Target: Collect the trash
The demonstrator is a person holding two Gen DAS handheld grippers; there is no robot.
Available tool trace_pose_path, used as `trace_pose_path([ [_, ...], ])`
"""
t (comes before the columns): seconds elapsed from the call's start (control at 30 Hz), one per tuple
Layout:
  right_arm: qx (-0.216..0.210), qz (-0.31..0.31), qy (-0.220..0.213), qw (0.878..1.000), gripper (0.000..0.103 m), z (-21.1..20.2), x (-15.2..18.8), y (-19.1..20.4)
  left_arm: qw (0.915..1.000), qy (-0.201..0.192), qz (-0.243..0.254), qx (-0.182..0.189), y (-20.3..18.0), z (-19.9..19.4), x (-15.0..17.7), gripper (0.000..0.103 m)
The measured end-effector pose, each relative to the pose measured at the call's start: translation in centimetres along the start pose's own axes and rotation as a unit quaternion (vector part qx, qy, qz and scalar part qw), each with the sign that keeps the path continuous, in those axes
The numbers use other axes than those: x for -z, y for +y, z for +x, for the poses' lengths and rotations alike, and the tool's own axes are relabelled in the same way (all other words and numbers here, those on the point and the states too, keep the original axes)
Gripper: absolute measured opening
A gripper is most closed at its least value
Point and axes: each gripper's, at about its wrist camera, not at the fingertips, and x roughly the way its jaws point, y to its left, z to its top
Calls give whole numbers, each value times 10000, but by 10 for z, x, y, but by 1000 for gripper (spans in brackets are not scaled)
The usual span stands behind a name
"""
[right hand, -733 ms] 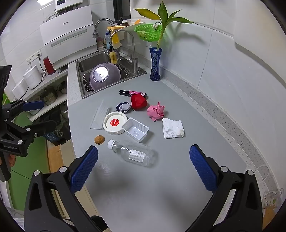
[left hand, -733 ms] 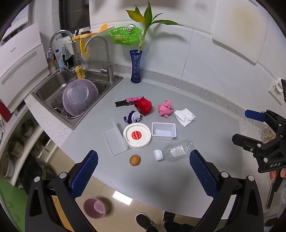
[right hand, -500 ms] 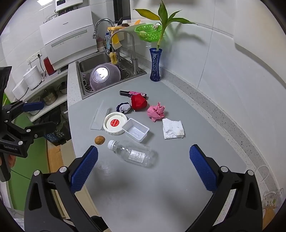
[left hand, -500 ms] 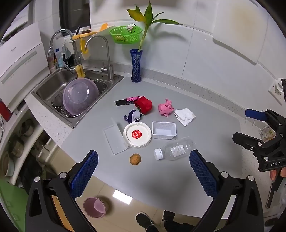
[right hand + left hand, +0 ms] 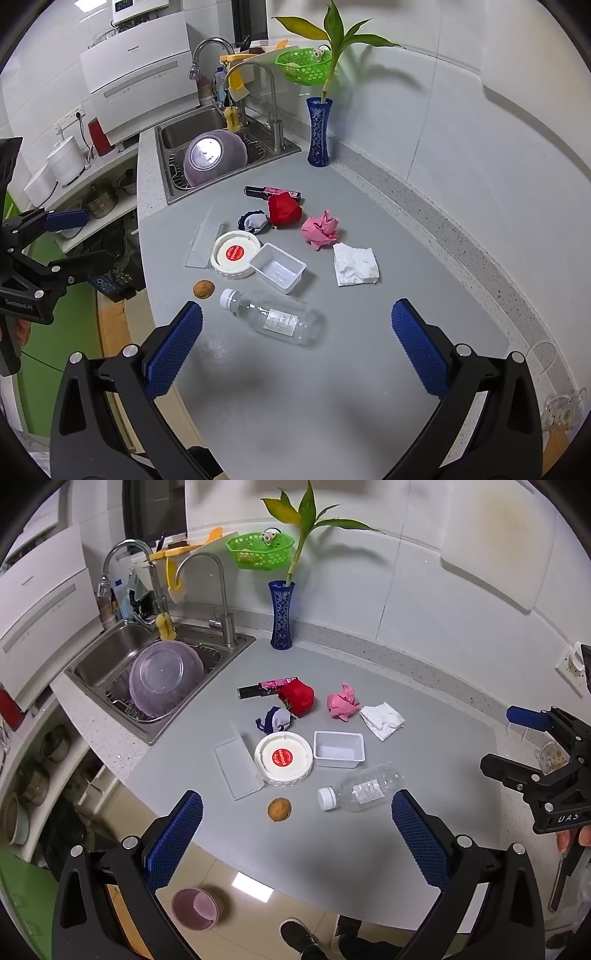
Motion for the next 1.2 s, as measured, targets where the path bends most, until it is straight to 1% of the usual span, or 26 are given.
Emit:
trace_pose_path([
  [1.2,4,29,4,10000,100,1,-2,-2,10000,9,10,24,-1,2,0,98],
])
